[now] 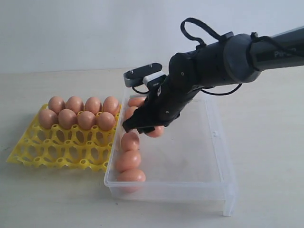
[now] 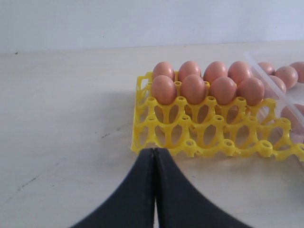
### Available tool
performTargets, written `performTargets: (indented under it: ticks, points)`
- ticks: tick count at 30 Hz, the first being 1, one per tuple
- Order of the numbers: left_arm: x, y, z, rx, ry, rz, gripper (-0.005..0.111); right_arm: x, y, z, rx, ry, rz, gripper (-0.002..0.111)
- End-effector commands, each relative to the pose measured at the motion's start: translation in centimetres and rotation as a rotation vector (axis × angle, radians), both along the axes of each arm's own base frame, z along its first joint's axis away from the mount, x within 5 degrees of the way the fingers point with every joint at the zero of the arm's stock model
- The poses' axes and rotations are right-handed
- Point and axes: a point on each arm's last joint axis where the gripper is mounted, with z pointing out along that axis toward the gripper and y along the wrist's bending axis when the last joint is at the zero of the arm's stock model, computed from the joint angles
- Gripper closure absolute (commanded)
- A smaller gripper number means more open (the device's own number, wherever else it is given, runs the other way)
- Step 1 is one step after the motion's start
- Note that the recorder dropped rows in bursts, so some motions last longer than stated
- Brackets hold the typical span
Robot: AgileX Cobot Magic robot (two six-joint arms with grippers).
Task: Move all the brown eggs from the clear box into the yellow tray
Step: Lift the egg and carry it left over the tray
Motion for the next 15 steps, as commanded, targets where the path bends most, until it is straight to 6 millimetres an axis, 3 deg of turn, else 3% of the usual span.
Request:
performTargets:
  ticks: [1, 8, 11, 15]
  points:
    - [0.0, 0.0, 0.2, 0.000, -0.019, 0.002, 0.107, -0.3, 0.5, 3.8, 0.099, -0.162, 0.012, 0.108]
    - [0.0, 0.0, 0.2, 0.000, -0.019, 0.002, 0.107, -2.5, 4.7, 7.5, 0.389, -0.476, 0.044, 0.108]
    - [0.0, 0.0, 0.2, 0.000, -0.019, 0.002, 0.107, -3.3, 7.1, 7.0, 0.507, -0.543, 0.047, 0.108]
    - [0.0, 0.0, 0.2, 0.000, -0.019, 0.002, 0.107, -2.7, 9.2, 4.8, 0.561, -0.552, 0.040, 0.108]
